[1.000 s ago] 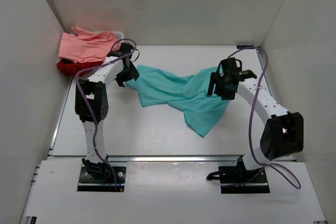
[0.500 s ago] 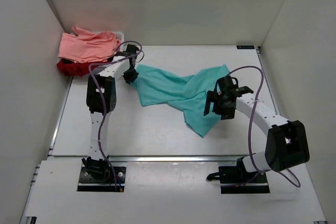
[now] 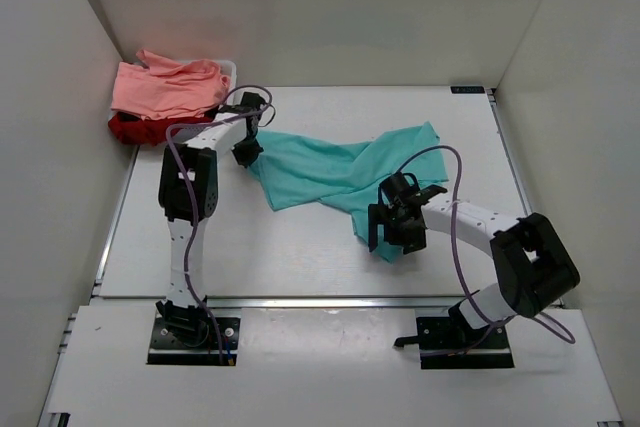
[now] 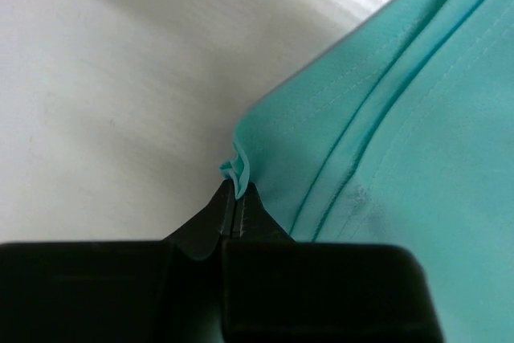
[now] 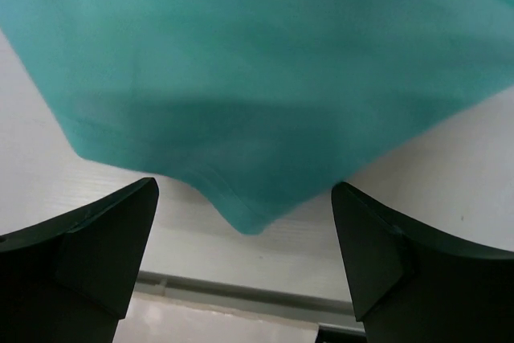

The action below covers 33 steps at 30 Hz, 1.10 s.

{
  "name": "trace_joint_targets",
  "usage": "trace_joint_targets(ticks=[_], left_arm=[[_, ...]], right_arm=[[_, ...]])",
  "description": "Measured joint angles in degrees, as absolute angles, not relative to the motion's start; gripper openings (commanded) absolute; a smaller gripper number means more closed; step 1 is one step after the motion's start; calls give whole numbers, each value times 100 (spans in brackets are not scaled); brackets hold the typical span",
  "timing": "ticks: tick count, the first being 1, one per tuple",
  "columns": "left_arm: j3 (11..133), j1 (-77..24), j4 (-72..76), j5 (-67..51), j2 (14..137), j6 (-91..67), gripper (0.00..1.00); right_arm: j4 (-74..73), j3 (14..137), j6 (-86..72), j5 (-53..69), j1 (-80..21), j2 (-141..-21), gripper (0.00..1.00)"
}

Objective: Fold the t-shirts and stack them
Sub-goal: Flatten out the tshirt

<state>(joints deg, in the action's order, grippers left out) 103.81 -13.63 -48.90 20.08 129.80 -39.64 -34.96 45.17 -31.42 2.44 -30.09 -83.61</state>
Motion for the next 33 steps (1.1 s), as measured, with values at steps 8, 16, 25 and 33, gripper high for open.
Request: trace_joint_targets(ticks=[8, 16, 25, 33], left_arm=[[9341, -1347, -4851, 1964, 12274, -3946, 0], [12328, -1341, -5874, 1247, 12433, -4086, 0], [11762, -648, -5629, -89, 10388, -5026, 0], [9920, -635, -6027, -423, 9859, -4989, 0]], right_arm=[[-3594, 5113, -3271, 36, -3033, -9091, 0], [-5247, 8259, -2606, 709, -1756, -8722, 0], [-5780, 12573, -2032, 1433, -180, -8506, 0], [-6576, 11177, -2078, 1608, 19, -7773, 0]])
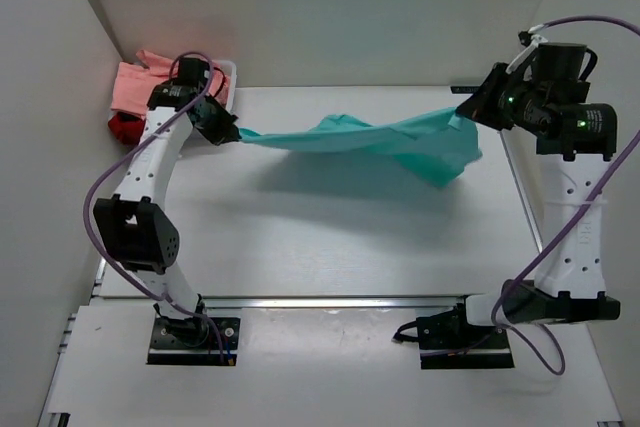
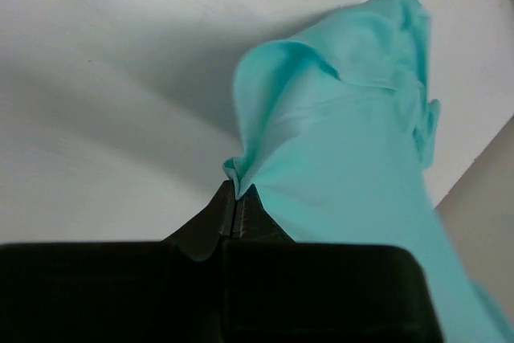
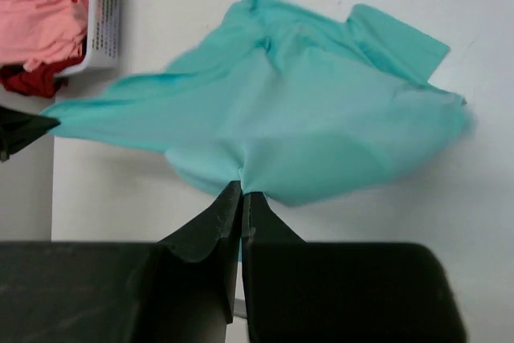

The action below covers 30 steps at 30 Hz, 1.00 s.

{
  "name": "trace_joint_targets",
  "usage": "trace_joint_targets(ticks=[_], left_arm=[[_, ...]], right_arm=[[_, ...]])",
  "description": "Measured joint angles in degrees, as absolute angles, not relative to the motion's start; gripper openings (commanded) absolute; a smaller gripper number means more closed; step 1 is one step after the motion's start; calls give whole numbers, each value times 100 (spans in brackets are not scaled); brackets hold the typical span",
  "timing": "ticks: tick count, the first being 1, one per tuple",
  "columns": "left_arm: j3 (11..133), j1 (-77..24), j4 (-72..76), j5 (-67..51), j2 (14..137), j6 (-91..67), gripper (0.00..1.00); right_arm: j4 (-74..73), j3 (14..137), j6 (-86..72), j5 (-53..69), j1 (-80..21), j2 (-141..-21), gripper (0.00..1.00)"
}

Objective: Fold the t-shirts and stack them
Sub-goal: Flatten out the tshirt

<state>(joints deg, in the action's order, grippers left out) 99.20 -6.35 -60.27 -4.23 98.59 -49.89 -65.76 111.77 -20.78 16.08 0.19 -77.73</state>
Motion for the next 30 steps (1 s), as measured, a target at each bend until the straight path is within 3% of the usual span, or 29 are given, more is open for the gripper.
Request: trace_joint_targets(ticks=[2, 5, 8, 14, 18, 24, 30], left_arm=[[10394, -648, -6296, -447, 9913, -4958, 0], [12103, -642, -6606, -454, 10165, -4950, 0], [13172, -576, -6322, -552, 10062, -5026, 0], [12455, -497, -5601, -598, 9664, -5262, 0], [12470, -617, -5297, -617, 10624, -5328, 0], [13631, -626, -5443, -661, 12241, -5330, 0], [13294, -478, -5345, -405, 11489, -5273, 0]], right_arm=[[-6759, 11653, -2082, 1559, 200, -7905, 0], [-6598, 12484, -2147, 1684, 622, -7942, 0], [-6117, 12591, -2292, 1809, 917, -7690, 0], [-5537, 12234, -2287, 1774, 416, -8034, 0], [-5349, 12392, -2202, 1653, 373, -9240, 0], [-5616, 13397, -2102, 1586, 366, -11244, 0], [-5610, 13780, -2095, 1616, 386, -10794, 0]])
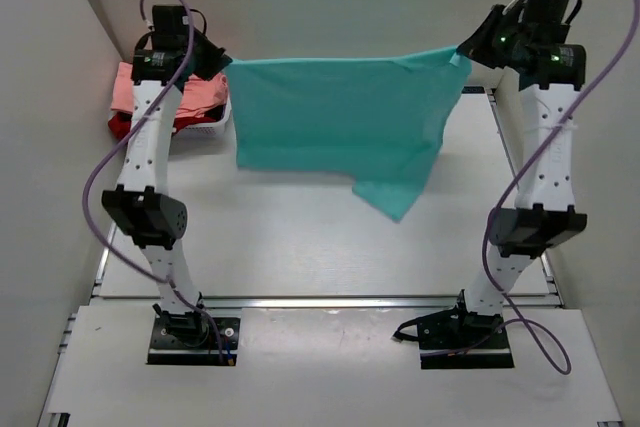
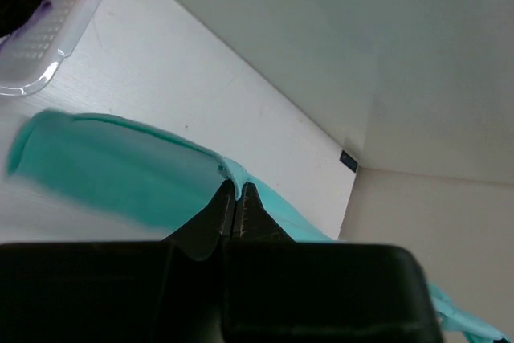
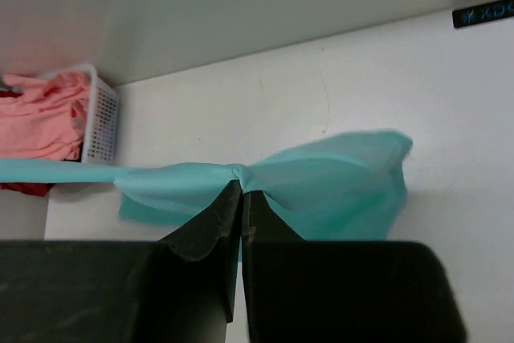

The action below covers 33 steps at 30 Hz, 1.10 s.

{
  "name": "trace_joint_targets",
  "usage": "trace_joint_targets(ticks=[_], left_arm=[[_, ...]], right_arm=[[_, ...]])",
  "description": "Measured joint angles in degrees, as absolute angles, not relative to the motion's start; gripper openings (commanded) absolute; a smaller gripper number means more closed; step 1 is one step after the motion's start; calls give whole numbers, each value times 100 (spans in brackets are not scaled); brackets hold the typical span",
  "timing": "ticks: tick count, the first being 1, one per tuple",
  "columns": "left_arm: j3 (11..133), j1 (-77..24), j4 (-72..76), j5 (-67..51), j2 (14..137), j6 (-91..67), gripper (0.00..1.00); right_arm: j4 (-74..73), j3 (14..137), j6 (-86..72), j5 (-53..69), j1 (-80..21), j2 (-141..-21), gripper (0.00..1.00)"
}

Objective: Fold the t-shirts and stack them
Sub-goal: Flatten out the tshirt

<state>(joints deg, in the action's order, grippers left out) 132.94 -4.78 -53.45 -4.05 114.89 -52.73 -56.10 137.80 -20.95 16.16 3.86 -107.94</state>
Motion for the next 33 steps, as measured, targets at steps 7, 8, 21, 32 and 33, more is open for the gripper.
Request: trace_joint_targets(ticks=[7, 8, 21, 32, 33], left_arm=[[12232, -611, -5159, -47, 9494, -4799, 0], [11721, -648, -5037, -21, 9146, -4740, 0], [5317, -840, -3675, -478, 7957, -5004, 0], [3581, -803, -3573, -585, 7494, -4936, 0], [3581, -797, -3559, -589, 7487, -4934, 0]], right_arm=[[-5511, 12619, -1986, 1417, 119, -8978, 0], [-5419, 12182, -1962, 1400, 97, -8694, 0], [-4864, 6134, -1957, 1251, 34, -7636, 0], [-5107, 3826, -1973, 1367, -145, -6390, 0], [-5072, 3837, -1973, 1382, -143, -6462, 0]])
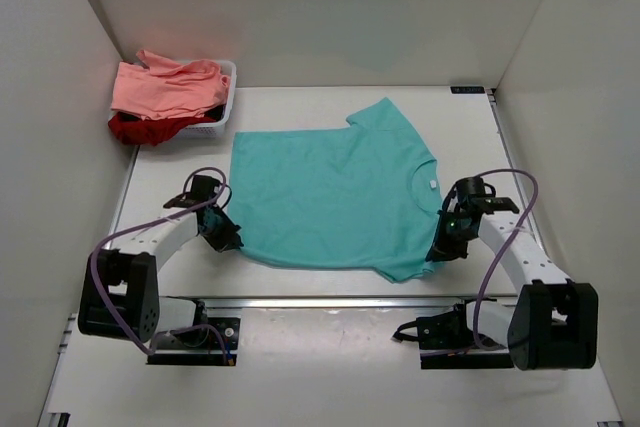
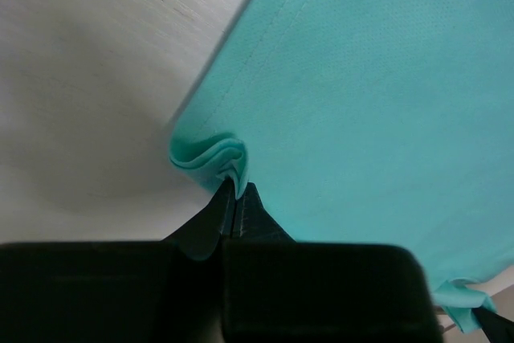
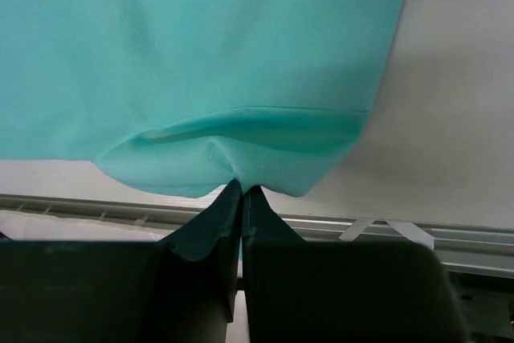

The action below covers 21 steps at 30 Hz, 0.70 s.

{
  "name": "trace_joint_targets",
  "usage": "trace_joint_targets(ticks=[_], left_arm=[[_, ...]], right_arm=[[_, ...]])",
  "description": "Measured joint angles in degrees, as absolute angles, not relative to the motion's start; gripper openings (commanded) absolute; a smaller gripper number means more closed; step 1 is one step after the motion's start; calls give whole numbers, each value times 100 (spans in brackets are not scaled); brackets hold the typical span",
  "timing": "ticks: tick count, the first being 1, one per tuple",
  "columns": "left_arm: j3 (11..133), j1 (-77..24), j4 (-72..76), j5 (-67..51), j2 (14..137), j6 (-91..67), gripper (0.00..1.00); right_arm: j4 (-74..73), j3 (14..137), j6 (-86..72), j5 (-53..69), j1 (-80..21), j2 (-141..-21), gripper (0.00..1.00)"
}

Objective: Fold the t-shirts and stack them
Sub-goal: Flatten out the tshirt, then fold the flattened tshirt in 1/3 of the way

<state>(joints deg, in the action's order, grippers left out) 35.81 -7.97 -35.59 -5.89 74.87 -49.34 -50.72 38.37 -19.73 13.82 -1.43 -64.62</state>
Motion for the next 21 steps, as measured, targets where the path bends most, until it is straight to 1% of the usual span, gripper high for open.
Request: trace_joint_targets(ticks=[5, 9, 14, 21], left_arm=[[3706, -705, -3579, -716, 7730, -4969, 0], [4399, -685, -3553, -819, 8403, -5004, 0], [5282, -554, -3485, -908, 9260, -5000, 0], [5902, -434, -3546, -1037, 10099, -5006, 0]], right_arm=[[-5046, 4318, -1970, 1402, -130, -7185, 1], [-4982, 5002, -1970, 1406, -91, -7819, 0], [-5011, 6211, -1968, 1435, -25, -8833, 0], [-5000, 7446, -1968, 1559, 202, -10009, 0]])
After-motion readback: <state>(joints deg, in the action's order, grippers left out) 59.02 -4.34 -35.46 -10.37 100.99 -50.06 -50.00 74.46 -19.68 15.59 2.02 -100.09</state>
